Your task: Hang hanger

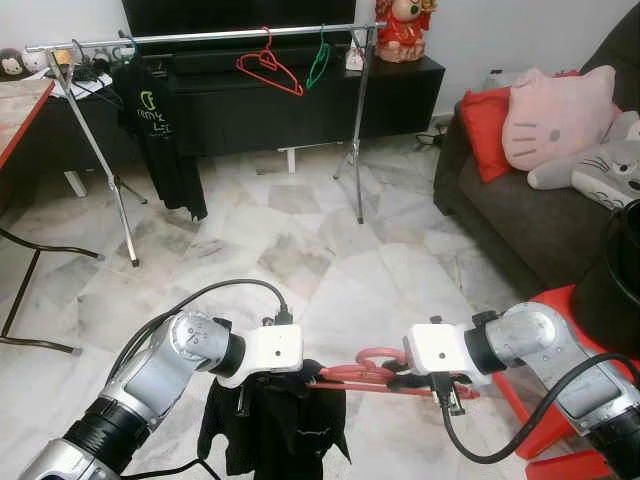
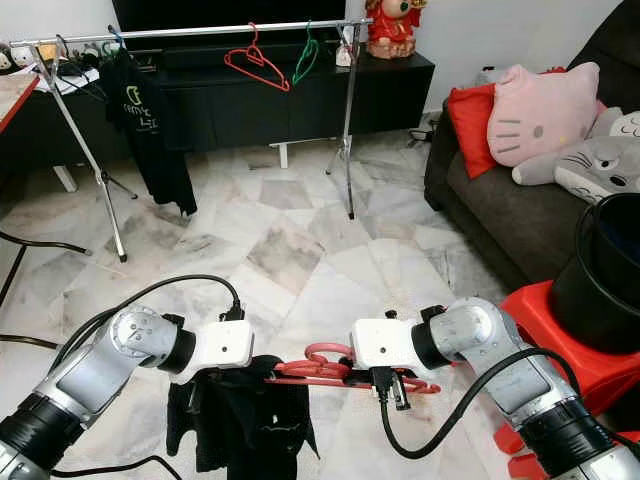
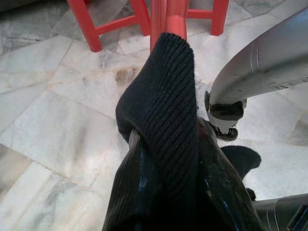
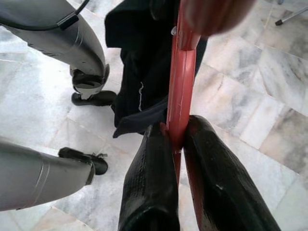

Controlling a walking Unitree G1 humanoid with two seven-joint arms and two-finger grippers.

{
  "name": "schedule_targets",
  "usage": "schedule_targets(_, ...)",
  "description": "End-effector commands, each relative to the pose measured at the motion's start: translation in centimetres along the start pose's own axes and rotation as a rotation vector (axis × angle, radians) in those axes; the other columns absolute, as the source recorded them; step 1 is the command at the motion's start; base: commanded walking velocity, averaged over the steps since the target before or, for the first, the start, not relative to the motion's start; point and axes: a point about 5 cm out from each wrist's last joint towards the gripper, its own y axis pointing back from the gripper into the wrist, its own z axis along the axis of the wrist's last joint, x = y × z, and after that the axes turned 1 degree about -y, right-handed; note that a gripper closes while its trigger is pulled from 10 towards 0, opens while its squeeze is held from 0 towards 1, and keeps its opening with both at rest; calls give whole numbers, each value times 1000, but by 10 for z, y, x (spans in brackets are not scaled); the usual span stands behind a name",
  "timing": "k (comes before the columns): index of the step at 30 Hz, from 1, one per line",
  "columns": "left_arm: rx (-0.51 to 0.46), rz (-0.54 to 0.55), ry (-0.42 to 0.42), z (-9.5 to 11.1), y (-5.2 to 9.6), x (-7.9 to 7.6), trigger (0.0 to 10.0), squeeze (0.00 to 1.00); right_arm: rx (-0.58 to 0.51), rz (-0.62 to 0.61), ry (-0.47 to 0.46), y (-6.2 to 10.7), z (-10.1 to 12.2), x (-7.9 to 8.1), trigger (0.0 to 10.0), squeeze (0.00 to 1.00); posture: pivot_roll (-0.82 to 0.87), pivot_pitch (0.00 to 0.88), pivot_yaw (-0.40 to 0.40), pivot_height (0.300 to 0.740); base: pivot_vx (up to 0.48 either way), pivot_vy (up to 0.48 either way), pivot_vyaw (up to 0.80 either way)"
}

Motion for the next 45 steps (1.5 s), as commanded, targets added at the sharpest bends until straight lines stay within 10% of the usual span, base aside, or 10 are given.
schedule_targets(1, -100, 53, -72, 28, 5, 16, 10000, 0, 37, 50, -6, -12, -4, 9, 9765, 0, -53, 0, -35, 740, 0, 0, 0)
schedule_targets(10, -121, 78, -54, 31, 5, 20, 10000, 0, 10, -4, -36, -13, -4, 8, 10000, 0, -53, 0, -35, 740, 0, 0, 0)
schedule_targets(11, -121, 78, -51, 31, 5, 20, 10000, 0, -24, -28, -56, -11, -2, 6, 10000, 992, -58, 0, -34, 740, 0, 0, 0)
schedule_targets(14, -121, 79, -44, 30, 6, 19, 10000, 0, -67, -41, -80, -7, 1, 7, 10000, 1000, -58, 0, -34, 740, 0, 0, 0)
schedule_targets(32, -164, 66, -13, 29, 19, 19, 10000, 0, -141, -135, -186, 9, -9, 10, 10000, 976, -62, 0, -31, 740, 0, 0, 0)
schedule_targets(34, -163, 62, -10, 28, 20, 18, 10000, 0, -128, -140, -193, 11, -12, 11, 10000, 0, -62, 0, -31, 740, 0, 0, 0)
schedule_targets(45, -167, 35, -9, 28, 24, 15, 10000, 0, -193, -182, -224, 12, -12, 7, 10000, 0, -60, 0, -27, 740, 0, 0, 0)
